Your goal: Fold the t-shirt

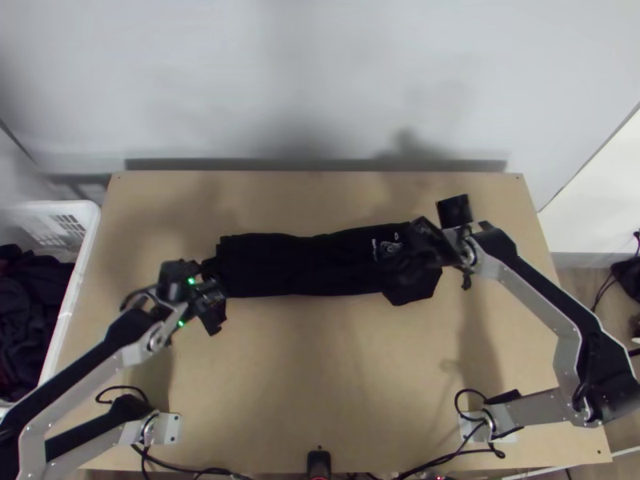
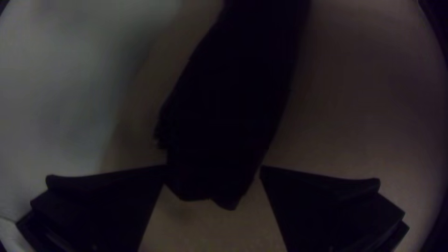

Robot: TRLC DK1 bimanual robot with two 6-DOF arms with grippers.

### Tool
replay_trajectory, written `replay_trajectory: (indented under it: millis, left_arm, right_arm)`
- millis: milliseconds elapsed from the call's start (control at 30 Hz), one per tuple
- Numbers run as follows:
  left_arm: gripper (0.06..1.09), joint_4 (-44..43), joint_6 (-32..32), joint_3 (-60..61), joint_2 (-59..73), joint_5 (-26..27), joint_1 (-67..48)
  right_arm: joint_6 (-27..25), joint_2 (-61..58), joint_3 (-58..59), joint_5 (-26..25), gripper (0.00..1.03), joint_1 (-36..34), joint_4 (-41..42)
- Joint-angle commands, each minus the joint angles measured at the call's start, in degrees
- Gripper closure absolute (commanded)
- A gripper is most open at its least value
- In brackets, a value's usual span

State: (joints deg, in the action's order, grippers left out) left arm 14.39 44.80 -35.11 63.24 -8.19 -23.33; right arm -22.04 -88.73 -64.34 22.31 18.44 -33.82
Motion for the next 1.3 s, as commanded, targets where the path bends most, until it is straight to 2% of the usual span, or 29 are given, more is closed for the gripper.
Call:
replay_trajectory:
  millis: [0, 133, 200, 267, 367, 467, 567, 600, 900, 967, 1067, 1267]
  left_arm:
    - [0.11, -6.8, 6.7, 5.1, -1.4, -7.5, -8.7]
    - [0.11, -12.4, 8.3, 6.1, 0.3, -9.1, -10.1]
    - [0.11, -16.9, 10.5, 7.6, 1.0, -11.0, -10.9]
    - [0.11, -20.3, 12.4, 8.8, 1.7, -11.8, -11.4]
    - [0.11, -20.8, 12.4, 8.7, 2.1, -11.8, -11.4]
    - [0.11, -23.1, 12.4, 9.1, 3.4, -12.1, -11.5]
    - [0.11, -29.9, 14.1, 10.9, 6.1, -14.0, -12.4]
    - [0.11, -31.4, 15.0, 11.5, 6.9, -14.4, -12.7]
    - [0.11, -38.0, 18.4, 13.8, 10.5, -15.1, -14.2]
    - [0.11, -37.6, 18.0, 13.1, 11.0, -15.1, -13.8]
    - [0.11, -32.5, 16.6, 12.6, 9.0, -14.8, -14.1]
    - [0.11, -31.4, 15.5, 13.8, 9.7, -14.4, -15.5]
  right_arm:
    - [0.8, -2.6, 0.1, -0.2, 0.16, 4.5, 1.4]
    - [2.4, -3.6, -1.5, -0.5, 0.16, 5.2, 3.1]
    - [3.4, -3.6, -1.8, -0.5, 0.24, 5.3, 4.6]
    - [4.4, -3.5, -1.8, -0.5, 0.35, 5.5, 5.9]
    - [4.6, -2.7, -1.9, -0.5, 0.49, 5.7, 6.2]
    - [4.6, -2.7, -0.6, -0.5, 0.68, 6.1, 7.7]
    - [4.6, -2.7, 1.7, -0.5, 0.97, 7.1, 11.9]
    - [4.9, -2.7, 2.1, -0.5, 1.00, 7.5, 12.6]
    - [4.9, -7.9, 4.2, -0.5, 1.00, 11.4, 18.1]
    - [5.3, -8.5, 3.9, -0.5, 1.00, 11.4, 18.5]
    - [5.6, -8.9, 3.2, -0.5, 1.00, 11.5, 18.6]
    - [5.6, -10.3, 2.6, -0.5, 1.00, 11.4, 19.4]
